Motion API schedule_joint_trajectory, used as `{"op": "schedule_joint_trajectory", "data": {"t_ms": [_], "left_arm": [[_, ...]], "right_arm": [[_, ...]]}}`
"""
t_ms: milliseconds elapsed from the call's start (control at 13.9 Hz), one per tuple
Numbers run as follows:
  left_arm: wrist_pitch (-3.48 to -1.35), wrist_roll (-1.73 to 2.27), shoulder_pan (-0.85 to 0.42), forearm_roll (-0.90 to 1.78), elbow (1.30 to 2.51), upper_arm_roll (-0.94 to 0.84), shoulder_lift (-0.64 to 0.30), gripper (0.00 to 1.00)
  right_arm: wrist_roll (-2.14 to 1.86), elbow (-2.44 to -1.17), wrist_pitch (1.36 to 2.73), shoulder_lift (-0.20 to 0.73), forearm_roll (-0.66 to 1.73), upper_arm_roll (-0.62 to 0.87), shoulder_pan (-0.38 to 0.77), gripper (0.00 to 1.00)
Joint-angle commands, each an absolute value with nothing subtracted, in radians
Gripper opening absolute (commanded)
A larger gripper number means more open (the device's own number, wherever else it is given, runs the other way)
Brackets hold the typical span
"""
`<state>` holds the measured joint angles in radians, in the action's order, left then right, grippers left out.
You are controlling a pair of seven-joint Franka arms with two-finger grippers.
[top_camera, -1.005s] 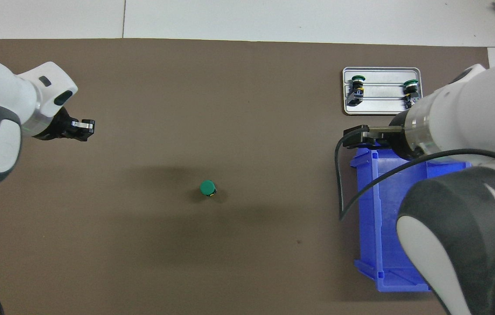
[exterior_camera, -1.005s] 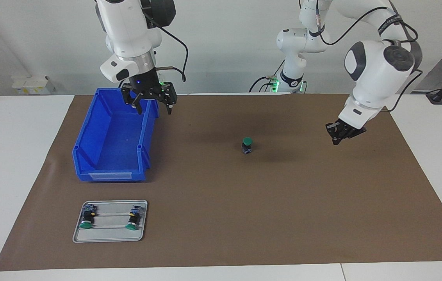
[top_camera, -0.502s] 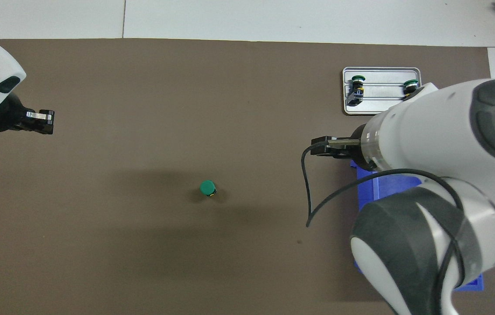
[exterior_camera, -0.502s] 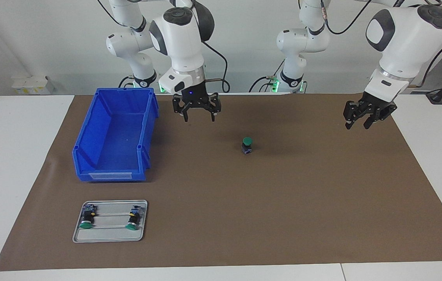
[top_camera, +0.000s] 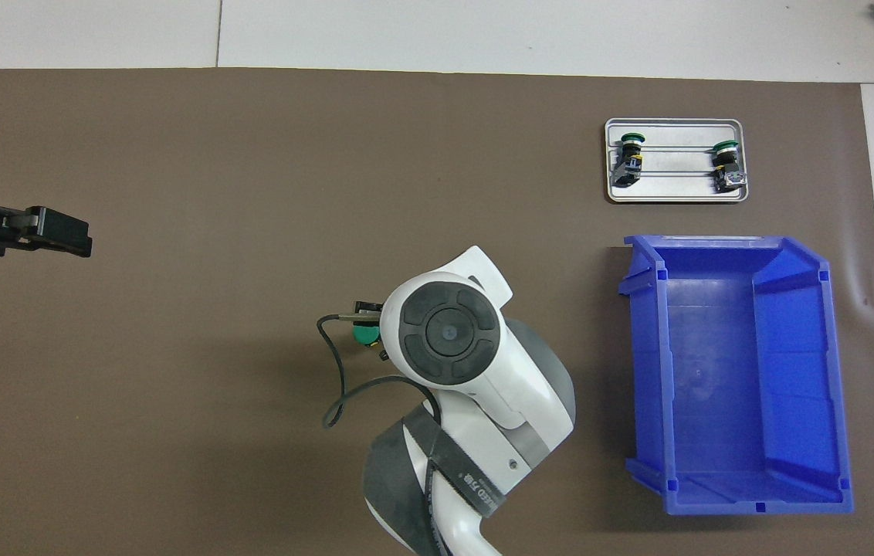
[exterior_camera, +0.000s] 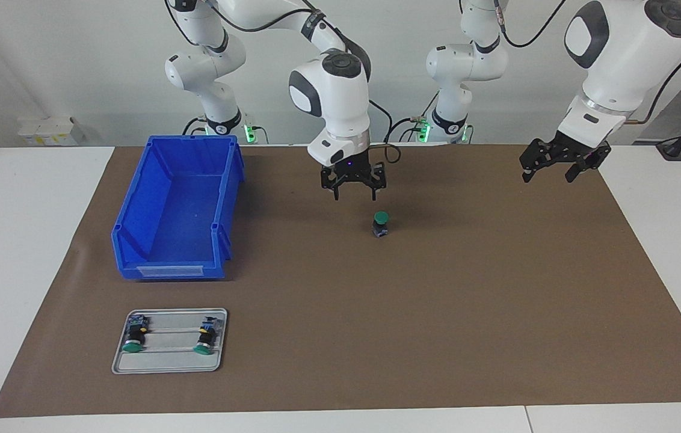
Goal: Place and press button with both arms
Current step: 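Lower the right gripper onto the green button and grasp it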
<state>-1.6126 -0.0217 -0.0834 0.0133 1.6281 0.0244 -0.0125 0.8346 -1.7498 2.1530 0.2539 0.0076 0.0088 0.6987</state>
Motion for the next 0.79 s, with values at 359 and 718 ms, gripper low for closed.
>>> {"op": "schedule_joint_trajectory", "data": {"t_ms": [359,718], "left_arm": [[-1.594,-0.023,-0.049,0.002,1.686,0.025,0.035,1.0],[-1.6,-0.021,-0.049,0.002,1.686,0.023,0.034,1.0]], "right_arm": [[0.911,-1.536,2.161,0.514,-0.106,0.011,0.785,0.86],[0.92,-1.563,2.152,0.512,-0.13,0.011,0.81,0.82]]}}
